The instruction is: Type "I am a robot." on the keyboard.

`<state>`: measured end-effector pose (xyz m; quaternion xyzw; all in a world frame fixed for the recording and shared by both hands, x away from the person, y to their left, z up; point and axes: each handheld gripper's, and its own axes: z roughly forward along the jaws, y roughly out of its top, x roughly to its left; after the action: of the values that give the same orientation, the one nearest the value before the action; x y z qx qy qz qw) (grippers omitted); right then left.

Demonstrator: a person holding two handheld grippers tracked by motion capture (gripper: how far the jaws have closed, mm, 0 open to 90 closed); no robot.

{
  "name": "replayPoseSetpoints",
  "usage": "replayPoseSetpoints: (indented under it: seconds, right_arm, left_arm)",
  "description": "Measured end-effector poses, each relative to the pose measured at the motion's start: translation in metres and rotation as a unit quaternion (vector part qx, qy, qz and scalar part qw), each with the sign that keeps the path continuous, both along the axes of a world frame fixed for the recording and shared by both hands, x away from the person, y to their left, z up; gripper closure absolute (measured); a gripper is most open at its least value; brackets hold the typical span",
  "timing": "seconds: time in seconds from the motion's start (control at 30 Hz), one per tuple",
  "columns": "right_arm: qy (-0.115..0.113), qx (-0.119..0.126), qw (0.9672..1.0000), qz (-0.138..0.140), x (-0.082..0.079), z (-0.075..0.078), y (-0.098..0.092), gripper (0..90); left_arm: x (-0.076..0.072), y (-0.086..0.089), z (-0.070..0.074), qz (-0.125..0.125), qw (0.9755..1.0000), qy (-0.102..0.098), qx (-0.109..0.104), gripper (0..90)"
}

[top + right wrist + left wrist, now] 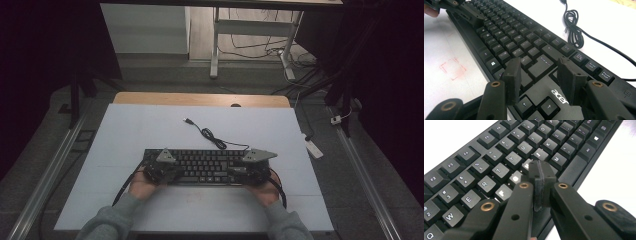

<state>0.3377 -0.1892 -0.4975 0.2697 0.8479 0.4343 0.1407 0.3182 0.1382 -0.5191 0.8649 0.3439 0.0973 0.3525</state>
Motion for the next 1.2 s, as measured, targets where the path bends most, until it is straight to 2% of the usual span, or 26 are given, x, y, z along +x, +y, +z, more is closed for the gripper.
replayPoseSetpoints:
  seconds: [0.3, 0.43, 0.67, 0.83, 0.9, 1.0, 1.07, 1.2]
  right_arm:
    - [-0.001, 0.000, 1.0000, 0.000, 0.000, 0.000, 0.000, 54.2]
    - [-0.001, -0.001, 1.0000, 0.000, 0.000, 0.000, 0.000, 54.1]
    - [-0.002, -0.001, 1.0000, -0.001, 0.000, 0.000, -0.001, 54.1]
    - [-0.002, -0.002, 1.0000, -0.001, 0.000, 0.000, -0.001, 54.1]
    - [-0.002, -0.002, 1.0000, -0.002, 0.000, 0.001, -0.001, 54.1]
    - [-0.001, -0.002, 1.0000, -0.002, 0.001, 0.000, -0.001, 54.1]
    - [-0.002, -0.002, 1.0000, -0.001, 0.001, 0.000, 0.000, 54.0]
    - [-0.003, -0.001, 1.0000, -0.001, 0.001, 0.000, -0.001, 54.0]
  left_arm:
    - [0.000, -0.002, -0.003, 0.006, 1.0000, 0.004, 0.004, 89.0]
    - [0.000, -0.002, -0.001, 0.005, 1.0000, -0.002, 0.007, 89.0]
    - [-0.002, 0.008, 0.010, 0.015, 0.9993, -0.017, -0.029, 88.2]
    - [-0.003, 0.024, 0.019, 0.030, 0.9977, -0.021, -0.056, 76.0]
    - [-0.004, 0.030, 0.023, 0.039, 0.9969, -0.020, -0.065, 67.2]
    - [-0.006, 0.038, 0.027, 0.053, 0.9960, -0.020, -0.069, 53.8]
    - [-0.006, 0.044, 0.028, 0.059, 0.9959, -0.014, -0.068, 45.4]
    - [-0.006, 0.052, 0.028, 0.080, 0.9943, -0.006, -0.071, 37.3]
